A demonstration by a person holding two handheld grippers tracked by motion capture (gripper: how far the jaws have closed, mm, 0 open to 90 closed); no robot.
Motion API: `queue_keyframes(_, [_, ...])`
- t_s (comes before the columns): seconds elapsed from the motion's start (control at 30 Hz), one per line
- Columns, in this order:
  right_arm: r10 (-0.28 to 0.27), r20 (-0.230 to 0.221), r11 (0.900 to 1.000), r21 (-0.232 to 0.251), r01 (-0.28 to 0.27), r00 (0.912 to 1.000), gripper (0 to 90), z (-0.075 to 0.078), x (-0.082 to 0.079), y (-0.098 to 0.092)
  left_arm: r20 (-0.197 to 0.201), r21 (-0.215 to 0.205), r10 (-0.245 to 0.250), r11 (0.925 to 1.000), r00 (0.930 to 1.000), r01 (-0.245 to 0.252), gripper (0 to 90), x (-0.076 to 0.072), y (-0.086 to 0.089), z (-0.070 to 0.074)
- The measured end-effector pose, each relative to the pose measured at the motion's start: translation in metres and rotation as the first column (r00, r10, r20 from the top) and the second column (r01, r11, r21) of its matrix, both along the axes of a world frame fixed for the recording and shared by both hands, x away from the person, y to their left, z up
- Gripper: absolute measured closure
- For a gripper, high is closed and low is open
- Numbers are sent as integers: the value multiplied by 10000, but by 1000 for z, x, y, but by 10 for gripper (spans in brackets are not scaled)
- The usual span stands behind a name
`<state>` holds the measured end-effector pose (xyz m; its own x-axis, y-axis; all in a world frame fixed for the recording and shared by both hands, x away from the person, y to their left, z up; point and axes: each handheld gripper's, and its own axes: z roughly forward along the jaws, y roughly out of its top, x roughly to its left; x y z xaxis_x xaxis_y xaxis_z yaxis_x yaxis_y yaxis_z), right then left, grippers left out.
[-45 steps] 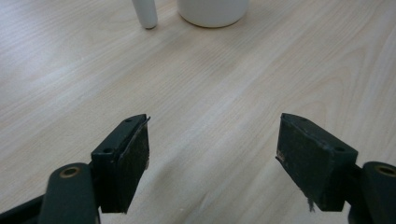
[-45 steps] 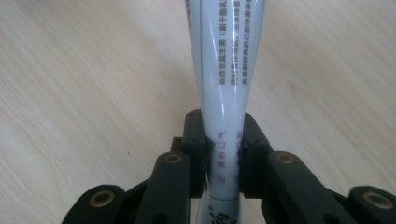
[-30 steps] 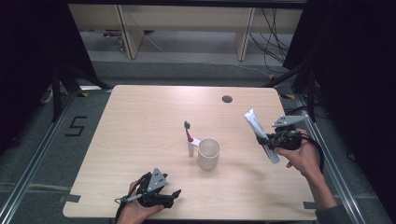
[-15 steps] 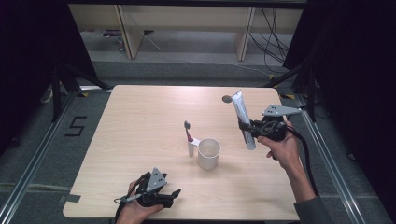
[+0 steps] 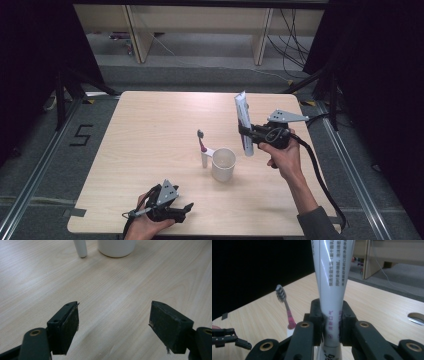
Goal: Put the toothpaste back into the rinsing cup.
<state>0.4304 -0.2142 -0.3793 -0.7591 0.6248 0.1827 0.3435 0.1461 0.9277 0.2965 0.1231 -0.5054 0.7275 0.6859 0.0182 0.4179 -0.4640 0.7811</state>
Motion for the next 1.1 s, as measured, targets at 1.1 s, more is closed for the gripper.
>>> queue_keyframes(1.1, [900,-102,9940,639,-891,9959,769,-29,-2,43,29,-147,14,9999,10000,-13,223,-1,-1,0])
